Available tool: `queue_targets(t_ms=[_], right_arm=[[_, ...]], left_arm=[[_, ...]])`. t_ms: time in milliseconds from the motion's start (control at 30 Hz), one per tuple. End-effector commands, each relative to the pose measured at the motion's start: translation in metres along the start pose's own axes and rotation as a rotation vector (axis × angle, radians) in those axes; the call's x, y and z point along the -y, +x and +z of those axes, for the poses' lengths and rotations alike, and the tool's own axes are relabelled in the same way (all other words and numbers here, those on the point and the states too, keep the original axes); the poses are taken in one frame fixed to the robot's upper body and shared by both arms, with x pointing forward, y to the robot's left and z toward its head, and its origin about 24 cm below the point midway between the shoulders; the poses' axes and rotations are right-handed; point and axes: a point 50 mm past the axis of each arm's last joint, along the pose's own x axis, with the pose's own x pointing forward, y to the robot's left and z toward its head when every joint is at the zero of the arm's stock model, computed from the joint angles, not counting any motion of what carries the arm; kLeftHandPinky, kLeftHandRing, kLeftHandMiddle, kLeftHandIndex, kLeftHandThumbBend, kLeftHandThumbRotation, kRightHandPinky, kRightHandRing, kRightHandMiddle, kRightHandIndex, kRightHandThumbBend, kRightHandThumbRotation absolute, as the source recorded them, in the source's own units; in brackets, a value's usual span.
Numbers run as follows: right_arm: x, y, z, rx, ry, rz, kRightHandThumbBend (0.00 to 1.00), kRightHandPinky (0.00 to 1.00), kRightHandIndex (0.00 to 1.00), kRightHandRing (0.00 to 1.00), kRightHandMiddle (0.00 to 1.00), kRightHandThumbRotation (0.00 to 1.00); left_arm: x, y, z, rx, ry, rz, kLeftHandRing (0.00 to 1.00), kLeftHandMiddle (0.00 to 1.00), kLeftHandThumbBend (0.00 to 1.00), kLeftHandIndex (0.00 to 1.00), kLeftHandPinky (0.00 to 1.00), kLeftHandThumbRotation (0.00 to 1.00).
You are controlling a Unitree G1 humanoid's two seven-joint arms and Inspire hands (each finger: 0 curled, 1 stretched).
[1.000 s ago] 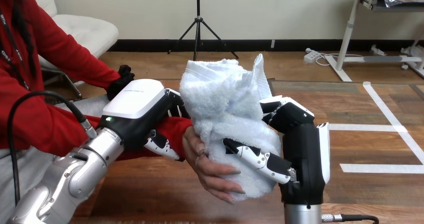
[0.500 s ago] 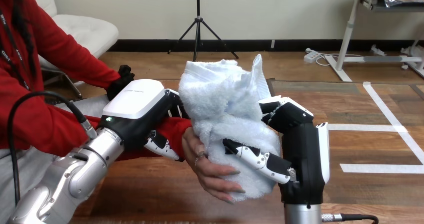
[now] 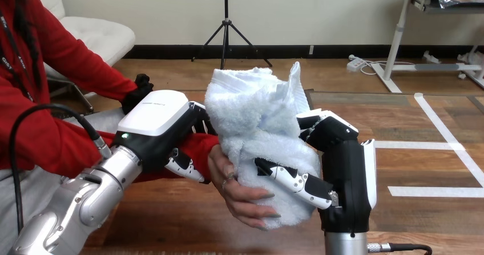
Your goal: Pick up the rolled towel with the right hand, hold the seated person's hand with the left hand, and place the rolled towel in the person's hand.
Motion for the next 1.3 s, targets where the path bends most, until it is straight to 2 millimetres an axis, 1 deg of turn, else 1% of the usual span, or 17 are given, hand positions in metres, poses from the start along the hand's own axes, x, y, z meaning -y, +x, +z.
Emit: queue_targets(t_ms=[0,200,233,500,533,833,1267], right_arm=[[-0.0338,0.0265,0.0218,0.168,0.125,0.022,0.68,0.25,0.43,0.31,0.42,0.00],[-0.0331,0.0254,0.0213,0.168,0.131,0.012,0.72,0.32,0.47,0.37,0.45,0.00],[-0.0330,0.0251,0.0211,0.166,0.133,0.009,0.74,0.34,0.49,0.40,0.48,0.00],[-0.0319,0.0232,0.0190,0.134,0.139,-0.004,0.79,0.43,0.56,0.50,0.55,0.00],[-0.0316,0.0231,0.0188,0.131,0.138,-0.005,0.80,0.46,0.58,0.53,0.57,0.00],[-0.0280,0.0230,0.0170,0.129,0.115,-0.025,0.82,0.54,0.64,0.63,0.64,0.01],[-0.0244,0.0237,0.0154,0.125,0.098,-0.033,0.82,0.57,0.65,0.64,0.66,0.03]], left_arm=[[-0.0246,0.0148,0.0123,0.050,0.014,0.114,0.44,0.49,0.86,0.50,0.41,0.08],[-0.0239,0.0148,0.0134,0.063,0.033,0.123,0.48,0.52,0.87,0.54,0.45,0.15],[-0.0238,0.0147,0.0136,0.065,0.038,0.125,0.50,0.54,0.87,0.57,0.46,0.18],[-0.0228,0.0142,0.0153,0.084,0.062,0.137,0.56,0.62,0.90,0.65,0.51,0.26],[-0.0226,0.0142,0.0154,0.085,0.062,0.138,0.58,0.64,0.91,0.68,0.53,0.28],[-0.0225,0.0131,0.0179,0.096,0.052,0.145,0.66,0.73,0.97,0.78,0.58,0.31],[-0.0226,0.0119,0.0207,0.095,0.044,0.133,0.73,0.80,1.00,0.86,0.64,0.33]])
